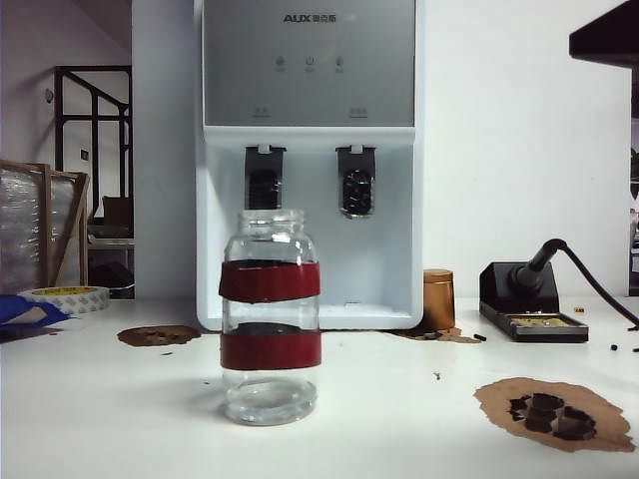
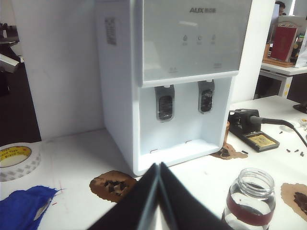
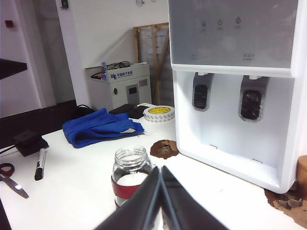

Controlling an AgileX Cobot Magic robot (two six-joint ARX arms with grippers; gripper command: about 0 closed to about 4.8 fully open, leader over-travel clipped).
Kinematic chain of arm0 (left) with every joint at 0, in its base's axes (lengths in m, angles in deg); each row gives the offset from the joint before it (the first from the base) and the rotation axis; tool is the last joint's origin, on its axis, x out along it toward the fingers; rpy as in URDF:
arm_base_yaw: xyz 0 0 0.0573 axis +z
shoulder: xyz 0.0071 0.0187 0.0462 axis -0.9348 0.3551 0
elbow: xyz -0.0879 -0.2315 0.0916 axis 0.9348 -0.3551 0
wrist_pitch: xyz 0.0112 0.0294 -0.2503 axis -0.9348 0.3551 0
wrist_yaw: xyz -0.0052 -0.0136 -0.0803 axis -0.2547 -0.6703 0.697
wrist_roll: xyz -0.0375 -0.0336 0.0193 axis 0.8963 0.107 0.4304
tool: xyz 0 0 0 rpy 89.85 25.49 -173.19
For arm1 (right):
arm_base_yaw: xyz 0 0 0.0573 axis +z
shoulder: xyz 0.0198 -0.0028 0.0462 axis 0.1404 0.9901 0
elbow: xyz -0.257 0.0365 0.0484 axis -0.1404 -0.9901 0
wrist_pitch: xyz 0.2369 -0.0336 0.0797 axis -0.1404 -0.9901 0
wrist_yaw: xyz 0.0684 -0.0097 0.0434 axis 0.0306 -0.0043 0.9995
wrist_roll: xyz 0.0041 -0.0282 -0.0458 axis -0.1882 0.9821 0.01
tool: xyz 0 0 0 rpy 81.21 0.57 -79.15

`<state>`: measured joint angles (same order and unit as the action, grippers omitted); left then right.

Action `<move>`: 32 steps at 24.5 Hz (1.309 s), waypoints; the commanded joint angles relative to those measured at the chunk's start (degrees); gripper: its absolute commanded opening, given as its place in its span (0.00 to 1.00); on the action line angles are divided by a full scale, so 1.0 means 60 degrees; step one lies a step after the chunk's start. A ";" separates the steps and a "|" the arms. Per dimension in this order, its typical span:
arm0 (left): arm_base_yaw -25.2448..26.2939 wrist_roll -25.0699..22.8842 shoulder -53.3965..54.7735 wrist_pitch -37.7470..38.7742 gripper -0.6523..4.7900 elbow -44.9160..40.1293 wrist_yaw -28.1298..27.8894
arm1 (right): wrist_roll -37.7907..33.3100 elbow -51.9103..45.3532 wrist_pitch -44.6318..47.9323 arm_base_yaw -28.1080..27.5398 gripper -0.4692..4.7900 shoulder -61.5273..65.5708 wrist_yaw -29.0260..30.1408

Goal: Pick up the water bottle with two loops of red belts, then reach the front water dispenser and gently press the gray-black baffle horizontally to get a little water.

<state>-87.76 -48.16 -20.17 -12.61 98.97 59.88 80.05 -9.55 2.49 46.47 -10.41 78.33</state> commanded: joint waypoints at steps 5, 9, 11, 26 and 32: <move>0.0011 0.0015 -0.0007 -0.0153 0.11 0.0029 0.0007 | 0.0004 0.0055 -0.0036 -0.0004 0.09 0.0000 -0.0033; 0.0011 0.0015 -0.0007 -0.0546 0.11 0.0029 -0.0007 | 0.0004 0.0055 -0.0022 -0.0004 0.09 0.0000 -0.0033; 0.0004 0.0015 -0.0007 -0.0594 0.11 0.0029 0.0069 | 0.0000 0.0058 0.0055 -0.0004 0.09 0.0000 -0.0044; -0.0004 0.0718 -0.0004 -0.0375 0.11 0.0051 0.0914 | -0.0219 0.0047 0.0219 -0.0007 0.09 0.0000 -0.0364; -0.0004 0.0532 0.0951 0.0994 0.11 0.1293 0.1490 | -0.0280 0.0047 0.0219 -0.0004 0.09 0.0000 -0.0401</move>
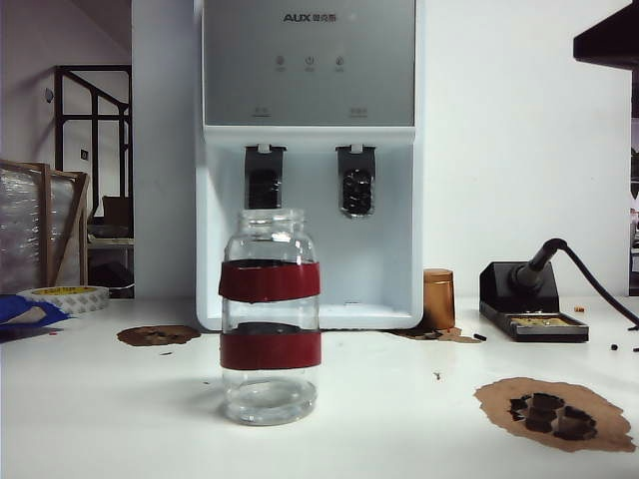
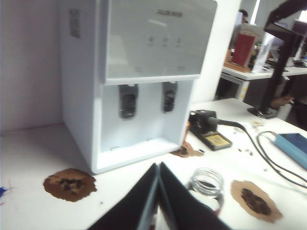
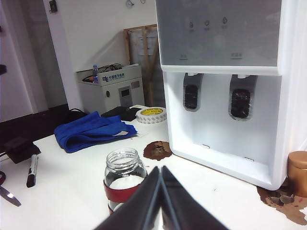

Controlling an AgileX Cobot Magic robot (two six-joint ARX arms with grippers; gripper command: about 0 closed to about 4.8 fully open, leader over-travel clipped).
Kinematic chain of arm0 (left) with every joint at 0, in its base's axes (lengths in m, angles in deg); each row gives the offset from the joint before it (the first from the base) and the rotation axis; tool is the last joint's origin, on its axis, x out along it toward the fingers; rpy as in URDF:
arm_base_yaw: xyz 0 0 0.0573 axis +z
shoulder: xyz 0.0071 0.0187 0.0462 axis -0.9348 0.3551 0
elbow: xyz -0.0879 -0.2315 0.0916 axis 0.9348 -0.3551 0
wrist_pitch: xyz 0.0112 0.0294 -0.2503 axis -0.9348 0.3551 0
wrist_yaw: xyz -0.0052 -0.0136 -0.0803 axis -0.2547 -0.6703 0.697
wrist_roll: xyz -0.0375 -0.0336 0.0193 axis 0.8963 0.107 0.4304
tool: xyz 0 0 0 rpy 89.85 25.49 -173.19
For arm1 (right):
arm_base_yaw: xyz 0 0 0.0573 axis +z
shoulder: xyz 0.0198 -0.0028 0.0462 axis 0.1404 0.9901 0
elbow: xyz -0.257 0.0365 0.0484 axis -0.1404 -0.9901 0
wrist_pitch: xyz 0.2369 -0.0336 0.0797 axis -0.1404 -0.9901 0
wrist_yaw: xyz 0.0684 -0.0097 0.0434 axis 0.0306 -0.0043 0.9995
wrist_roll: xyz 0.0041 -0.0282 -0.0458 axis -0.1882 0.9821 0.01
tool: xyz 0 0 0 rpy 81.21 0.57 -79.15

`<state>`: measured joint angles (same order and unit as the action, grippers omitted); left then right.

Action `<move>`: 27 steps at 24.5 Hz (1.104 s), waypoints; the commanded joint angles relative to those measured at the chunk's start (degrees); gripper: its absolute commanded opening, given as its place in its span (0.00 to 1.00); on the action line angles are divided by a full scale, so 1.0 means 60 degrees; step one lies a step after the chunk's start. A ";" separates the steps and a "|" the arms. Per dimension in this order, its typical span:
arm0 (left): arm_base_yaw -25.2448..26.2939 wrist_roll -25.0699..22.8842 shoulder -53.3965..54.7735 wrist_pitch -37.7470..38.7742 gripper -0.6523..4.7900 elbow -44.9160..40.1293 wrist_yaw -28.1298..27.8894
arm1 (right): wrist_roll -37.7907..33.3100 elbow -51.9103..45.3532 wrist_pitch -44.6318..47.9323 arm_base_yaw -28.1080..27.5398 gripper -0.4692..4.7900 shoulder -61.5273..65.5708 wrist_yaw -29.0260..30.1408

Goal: Pick up the water bottle with two loops of red belts, then reach the front water dispenser and gently press the gray-black baffle horizontally to get a little water.

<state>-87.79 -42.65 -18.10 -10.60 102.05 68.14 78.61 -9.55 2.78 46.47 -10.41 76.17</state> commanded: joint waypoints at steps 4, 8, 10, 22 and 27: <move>0.0000 -0.1224 0.1559 0.1745 0.12 0.1854 0.0113 | -0.0040 0.0047 0.0131 -0.0004 0.09 0.0000 -0.0040; 0.0000 -0.2433 0.2404 0.3056 0.28 0.2561 0.0149 | -0.0040 0.0047 0.0127 -0.0004 0.09 0.0000 -0.0036; 0.0000 -0.2481 0.2623 0.3282 0.43 0.2619 0.0514 | -0.0040 0.0047 0.0124 -0.0004 0.09 0.0000 -0.0040; 0.0029 -0.2725 0.3512 0.4350 0.81 0.2871 0.1639 | -0.0044 0.0047 -0.0069 -0.0007 0.09 0.0000 -0.0044; 0.0022 -0.2739 0.4379 0.3887 0.81 0.3956 0.1140 | -0.0047 0.0047 -0.0087 -0.0004 0.09 0.0000 -0.0197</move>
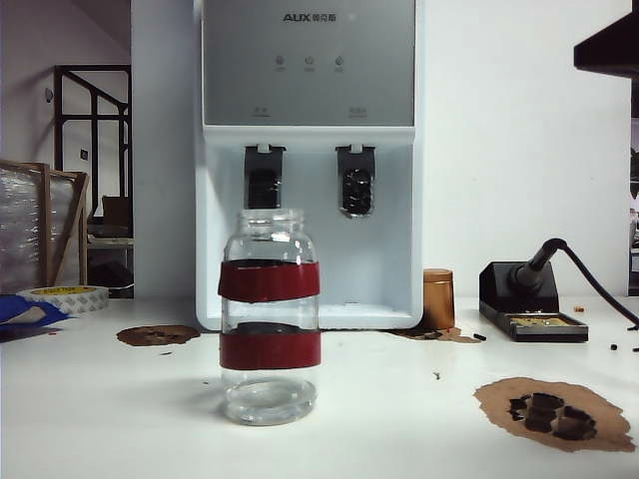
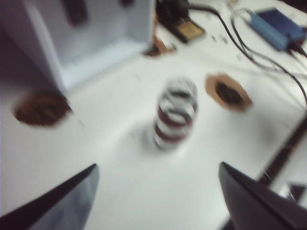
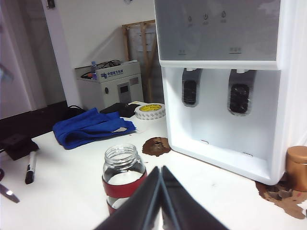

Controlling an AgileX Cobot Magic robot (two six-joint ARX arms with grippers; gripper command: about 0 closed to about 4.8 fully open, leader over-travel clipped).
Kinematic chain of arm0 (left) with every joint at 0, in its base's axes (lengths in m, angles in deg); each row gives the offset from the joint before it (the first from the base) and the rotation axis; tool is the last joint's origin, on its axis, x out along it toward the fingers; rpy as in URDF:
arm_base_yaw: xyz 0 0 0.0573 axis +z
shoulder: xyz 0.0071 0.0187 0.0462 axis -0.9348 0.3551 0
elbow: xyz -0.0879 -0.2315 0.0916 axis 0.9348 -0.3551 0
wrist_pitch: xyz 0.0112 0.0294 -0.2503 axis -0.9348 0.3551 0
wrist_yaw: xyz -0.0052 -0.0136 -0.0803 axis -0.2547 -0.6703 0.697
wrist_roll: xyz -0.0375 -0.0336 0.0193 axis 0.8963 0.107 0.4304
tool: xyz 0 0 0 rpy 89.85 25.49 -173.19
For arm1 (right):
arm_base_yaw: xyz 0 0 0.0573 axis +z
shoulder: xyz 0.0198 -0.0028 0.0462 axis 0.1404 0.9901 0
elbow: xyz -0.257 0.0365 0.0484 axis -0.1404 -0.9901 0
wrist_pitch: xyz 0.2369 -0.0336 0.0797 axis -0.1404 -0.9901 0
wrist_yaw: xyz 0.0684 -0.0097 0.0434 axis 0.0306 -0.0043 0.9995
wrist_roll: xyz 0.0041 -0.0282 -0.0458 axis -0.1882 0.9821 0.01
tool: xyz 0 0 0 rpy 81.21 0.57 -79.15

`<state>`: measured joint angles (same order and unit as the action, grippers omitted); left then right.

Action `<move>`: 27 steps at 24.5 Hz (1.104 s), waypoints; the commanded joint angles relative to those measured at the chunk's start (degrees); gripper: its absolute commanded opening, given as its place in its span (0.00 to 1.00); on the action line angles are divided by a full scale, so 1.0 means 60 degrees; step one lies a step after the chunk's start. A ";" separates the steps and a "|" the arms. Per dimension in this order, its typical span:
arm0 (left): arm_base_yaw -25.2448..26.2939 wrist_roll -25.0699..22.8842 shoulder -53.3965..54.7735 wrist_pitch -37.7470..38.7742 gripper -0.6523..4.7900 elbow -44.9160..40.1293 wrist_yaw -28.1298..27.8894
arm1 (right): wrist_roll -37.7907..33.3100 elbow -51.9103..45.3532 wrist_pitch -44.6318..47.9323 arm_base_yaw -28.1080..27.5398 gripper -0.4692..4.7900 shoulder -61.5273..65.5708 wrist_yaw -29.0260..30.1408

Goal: Pick up the water bottle with two loops of red belts, then reach the front water dispenser and gently press the gray-black baffle horizontally to get a little water.

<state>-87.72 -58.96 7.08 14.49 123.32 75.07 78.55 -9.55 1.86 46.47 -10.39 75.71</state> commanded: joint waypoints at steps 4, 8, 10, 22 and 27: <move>0.0007 -0.0109 0.0291 -0.0313 0.81 0.0845 0.0084 | -0.0033 0.0047 0.0073 -0.0004 0.09 -0.0004 -0.0120; -0.0033 -0.0244 0.0335 -0.0342 0.82 0.1027 0.0022 | -0.0036 0.0044 0.0073 -0.0004 0.09 -0.0004 -0.0120; -0.0102 -0.0310 0.0364 -0.0433 0.82 0.1042 0.0007 | -0.0036 0.0044 0.0073 -0.0004 0.09 -0.0004 -0.0124; -0.0175 -0.0419 0.1140 -0.1373 0.82 0.1035 -0.0011 | -0.0350 -0.0073 0.0215 -0.0004 0.09 0.0004 -0.0138; -0.0200 -0.0554 0.1264 -0.1381 0.85 0.1035 -0.0015 | -0.0346 -0.0073 0.0211 -0.0004 0.10 0.0004 -0.0135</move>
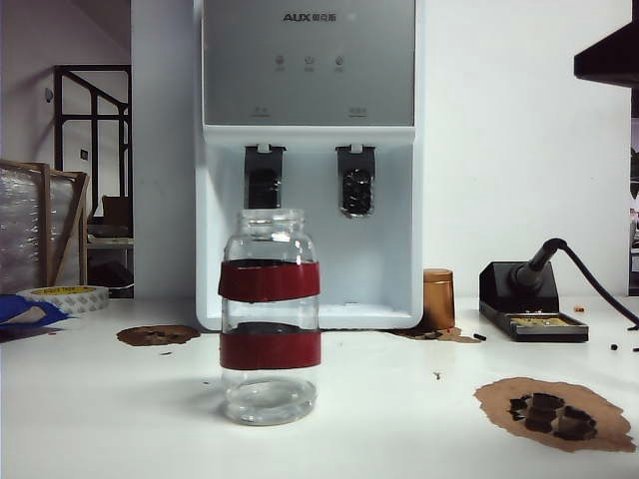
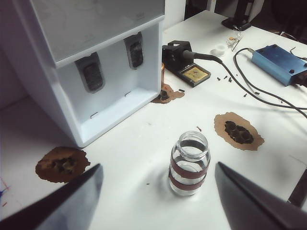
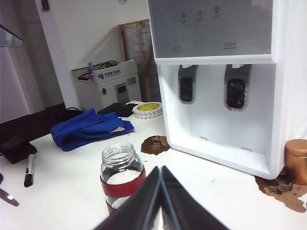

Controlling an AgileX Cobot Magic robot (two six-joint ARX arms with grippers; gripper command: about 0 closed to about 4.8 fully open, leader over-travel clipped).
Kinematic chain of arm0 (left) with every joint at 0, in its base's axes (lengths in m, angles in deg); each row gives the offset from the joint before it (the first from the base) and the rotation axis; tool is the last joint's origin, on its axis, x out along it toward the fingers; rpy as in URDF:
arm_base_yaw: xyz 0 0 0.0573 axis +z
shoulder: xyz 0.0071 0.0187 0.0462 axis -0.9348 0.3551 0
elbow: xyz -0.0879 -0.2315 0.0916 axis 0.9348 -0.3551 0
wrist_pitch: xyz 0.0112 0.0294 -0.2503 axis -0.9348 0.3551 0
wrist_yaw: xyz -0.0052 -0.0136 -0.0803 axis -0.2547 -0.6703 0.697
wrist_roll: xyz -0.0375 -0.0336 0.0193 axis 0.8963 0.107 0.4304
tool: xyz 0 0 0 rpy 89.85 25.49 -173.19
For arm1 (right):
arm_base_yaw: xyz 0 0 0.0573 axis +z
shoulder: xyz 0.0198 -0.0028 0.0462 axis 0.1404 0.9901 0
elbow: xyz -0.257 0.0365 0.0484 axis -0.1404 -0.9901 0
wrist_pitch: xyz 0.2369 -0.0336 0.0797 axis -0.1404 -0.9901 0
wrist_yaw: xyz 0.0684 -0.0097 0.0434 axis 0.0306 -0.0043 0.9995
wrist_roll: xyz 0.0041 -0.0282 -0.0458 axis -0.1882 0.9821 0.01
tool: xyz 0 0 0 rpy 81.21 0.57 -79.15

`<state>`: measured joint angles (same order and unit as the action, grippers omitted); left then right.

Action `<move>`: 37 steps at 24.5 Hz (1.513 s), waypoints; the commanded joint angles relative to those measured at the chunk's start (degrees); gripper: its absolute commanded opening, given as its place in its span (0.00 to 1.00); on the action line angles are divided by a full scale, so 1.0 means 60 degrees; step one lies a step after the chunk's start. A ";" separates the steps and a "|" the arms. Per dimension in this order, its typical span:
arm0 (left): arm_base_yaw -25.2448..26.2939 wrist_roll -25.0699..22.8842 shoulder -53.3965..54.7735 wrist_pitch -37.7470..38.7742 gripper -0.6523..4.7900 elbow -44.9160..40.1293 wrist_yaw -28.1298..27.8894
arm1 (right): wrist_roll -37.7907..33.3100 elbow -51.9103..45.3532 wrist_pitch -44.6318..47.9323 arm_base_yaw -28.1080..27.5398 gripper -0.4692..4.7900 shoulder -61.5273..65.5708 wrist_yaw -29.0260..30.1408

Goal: Pick up the water bottle with two loops of red belts, then reach the front water dispenser and gently press the gray-black baffle horizontally to get a little water.

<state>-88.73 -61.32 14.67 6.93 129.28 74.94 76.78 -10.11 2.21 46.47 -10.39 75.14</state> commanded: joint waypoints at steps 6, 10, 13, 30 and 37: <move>-0.0273 -0.0171 0.0055 -0.0025 0.93 0.0036 0.0084 | -0.0055 0.0025 0.0171 -0.0004 0.10 0.0004 -0.0040; -0.0313 -0.0171 0.0062 0.0004 0.93 0.0036 0.0062 | -0.0178 0.0040 0.0703 -0.0004 0.11 0.0004 -0.0004; -0.0313 -0.0164 0.0058 0.0011 0.93 0.0036 0.0084 | -0.0393 0.0055 0.1089 -0.0007 0.12 0.0011 -0.0004; -0.0361 -0.0157 0.0055 0.0018 0.93 0.0040 0.0401 | 0.0812 0.2266 0.4346 -0.0004 0.88 0.6084 0.1388; -0.0342 -0.0160 0.0058 0.0160 0.93 0.0040 0.0255 | 0.0441 0.2262 0.7180 0.0004 1.00 1.0229 0.2670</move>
<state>-90.89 -62.13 14.86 7.85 129.28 76.56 79.88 3.31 41.33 46.47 49.52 90.18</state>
